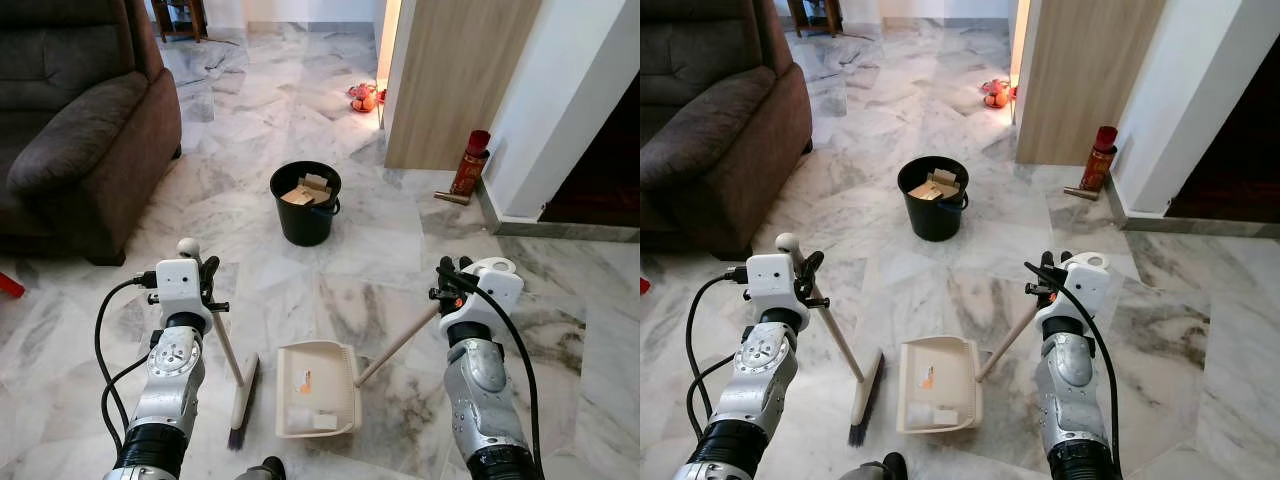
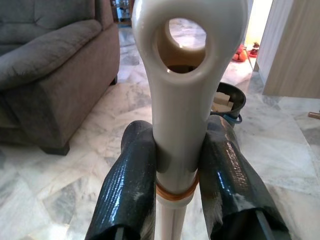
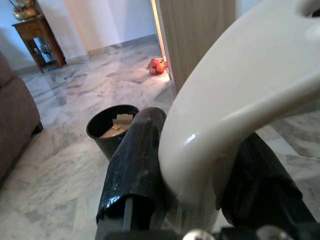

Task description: Sweep floor

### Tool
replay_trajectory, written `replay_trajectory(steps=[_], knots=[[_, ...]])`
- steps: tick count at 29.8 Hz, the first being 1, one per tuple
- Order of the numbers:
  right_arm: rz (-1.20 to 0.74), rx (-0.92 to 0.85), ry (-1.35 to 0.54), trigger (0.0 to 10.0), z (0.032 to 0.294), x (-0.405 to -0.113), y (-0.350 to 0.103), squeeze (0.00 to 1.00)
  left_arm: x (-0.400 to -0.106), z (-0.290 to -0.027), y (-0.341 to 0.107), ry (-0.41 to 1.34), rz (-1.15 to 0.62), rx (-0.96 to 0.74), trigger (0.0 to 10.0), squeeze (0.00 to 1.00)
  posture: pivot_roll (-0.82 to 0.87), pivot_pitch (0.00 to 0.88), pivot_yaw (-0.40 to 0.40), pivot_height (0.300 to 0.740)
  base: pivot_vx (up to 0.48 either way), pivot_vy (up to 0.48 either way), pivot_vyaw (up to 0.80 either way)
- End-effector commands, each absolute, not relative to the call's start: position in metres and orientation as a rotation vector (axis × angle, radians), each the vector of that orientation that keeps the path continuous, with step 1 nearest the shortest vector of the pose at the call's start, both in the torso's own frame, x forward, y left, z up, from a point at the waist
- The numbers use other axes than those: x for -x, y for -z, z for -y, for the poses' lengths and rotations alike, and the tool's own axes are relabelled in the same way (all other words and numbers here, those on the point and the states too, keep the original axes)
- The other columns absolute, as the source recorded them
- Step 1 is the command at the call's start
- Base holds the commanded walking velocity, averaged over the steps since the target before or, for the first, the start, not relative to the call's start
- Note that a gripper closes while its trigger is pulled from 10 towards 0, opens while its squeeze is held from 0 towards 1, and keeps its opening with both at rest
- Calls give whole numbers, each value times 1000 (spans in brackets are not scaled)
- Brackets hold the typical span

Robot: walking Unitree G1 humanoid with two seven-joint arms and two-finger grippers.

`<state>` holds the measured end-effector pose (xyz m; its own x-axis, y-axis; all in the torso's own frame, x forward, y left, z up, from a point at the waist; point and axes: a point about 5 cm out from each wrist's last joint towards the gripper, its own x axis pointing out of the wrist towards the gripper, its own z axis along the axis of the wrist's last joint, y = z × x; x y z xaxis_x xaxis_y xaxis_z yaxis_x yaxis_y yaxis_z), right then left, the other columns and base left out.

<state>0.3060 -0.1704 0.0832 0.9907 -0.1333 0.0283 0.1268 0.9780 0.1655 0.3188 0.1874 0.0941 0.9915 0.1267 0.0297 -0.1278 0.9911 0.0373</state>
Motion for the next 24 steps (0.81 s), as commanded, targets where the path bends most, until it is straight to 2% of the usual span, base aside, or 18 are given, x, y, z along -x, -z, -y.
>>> replay_trajectory(steps=[1, 24], knots=[[78, -181, 124, 10000, 169, -311, -93, 0, -322, -189, -102, -129, 57, -56, 10000, 0, -75, 70, 12, 740, 311, 0, 0], [80, -184, 114, 10000, 168, -310, -93, 0, -322, -189, -102, -132, 56, -62, 10000, 0, -75, 79, 10, 740, 353, 0, 0]])
